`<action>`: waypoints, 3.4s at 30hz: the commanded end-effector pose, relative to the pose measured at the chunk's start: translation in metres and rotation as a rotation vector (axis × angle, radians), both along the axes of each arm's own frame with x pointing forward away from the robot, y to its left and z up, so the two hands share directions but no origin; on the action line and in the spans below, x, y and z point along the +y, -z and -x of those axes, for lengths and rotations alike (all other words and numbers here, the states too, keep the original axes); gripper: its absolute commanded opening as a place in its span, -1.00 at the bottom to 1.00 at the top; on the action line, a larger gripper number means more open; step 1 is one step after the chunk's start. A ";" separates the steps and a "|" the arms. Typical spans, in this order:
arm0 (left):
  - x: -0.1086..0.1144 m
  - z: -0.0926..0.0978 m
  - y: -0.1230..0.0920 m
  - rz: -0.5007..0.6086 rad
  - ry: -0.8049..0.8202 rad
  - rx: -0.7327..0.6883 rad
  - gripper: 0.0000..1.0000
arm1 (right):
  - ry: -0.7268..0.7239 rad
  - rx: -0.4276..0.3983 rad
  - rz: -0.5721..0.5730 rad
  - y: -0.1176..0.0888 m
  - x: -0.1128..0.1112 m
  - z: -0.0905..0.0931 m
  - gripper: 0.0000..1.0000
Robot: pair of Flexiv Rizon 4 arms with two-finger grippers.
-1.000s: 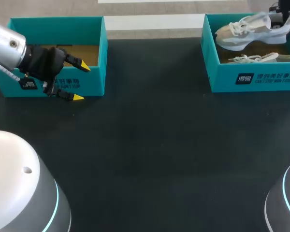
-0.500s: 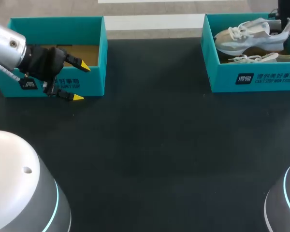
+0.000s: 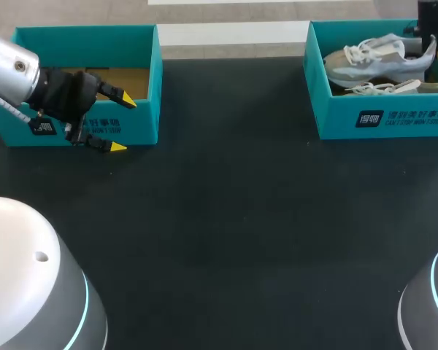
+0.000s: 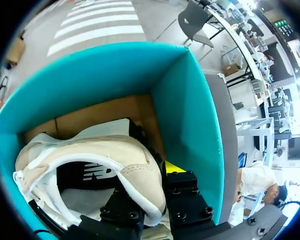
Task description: Take the shoe out of the shoebox, open the shoe tongue, remove and reinsert the insole, then place the shoe into the shoebox
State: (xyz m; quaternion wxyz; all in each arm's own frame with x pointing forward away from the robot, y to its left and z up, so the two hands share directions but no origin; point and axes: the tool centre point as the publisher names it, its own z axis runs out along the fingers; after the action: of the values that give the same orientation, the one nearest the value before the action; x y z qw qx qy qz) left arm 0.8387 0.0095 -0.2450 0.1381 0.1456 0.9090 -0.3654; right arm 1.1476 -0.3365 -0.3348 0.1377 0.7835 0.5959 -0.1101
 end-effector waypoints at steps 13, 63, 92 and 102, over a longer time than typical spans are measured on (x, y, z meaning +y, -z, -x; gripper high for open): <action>0.000 0.001 0.000 -0.003 0.000 0.000 1.00 | 0.010 0.033 0.003 0.018 -0.014 -0.012 -1.00; 0.000 0.001 0.000 -0.003 0.000 0.000 1.00 | 0.040 -0.109 -0.131 -0.069 0.052 0.045 1.00; 0.027 -0.026 -0.033 -0.117 -0.901 0.212 1.00 | -0.240 0.138 -0.220 -0.077 0.103 0.119 1.00; 0.051 -0.049 -0.024 -0.121 -1.150 0.479 1.00 | -0.194 0.109 -0.208 -0.082 0.111 0.156 1.00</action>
State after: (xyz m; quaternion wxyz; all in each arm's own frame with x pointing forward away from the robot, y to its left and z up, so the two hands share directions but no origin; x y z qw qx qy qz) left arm 0.8764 0.0605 -0.2162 0.1239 -0.4087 0.8721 -0.2389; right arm 1.0144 -0.2272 -0.2562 0.0167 0.7225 0.6847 -0.0944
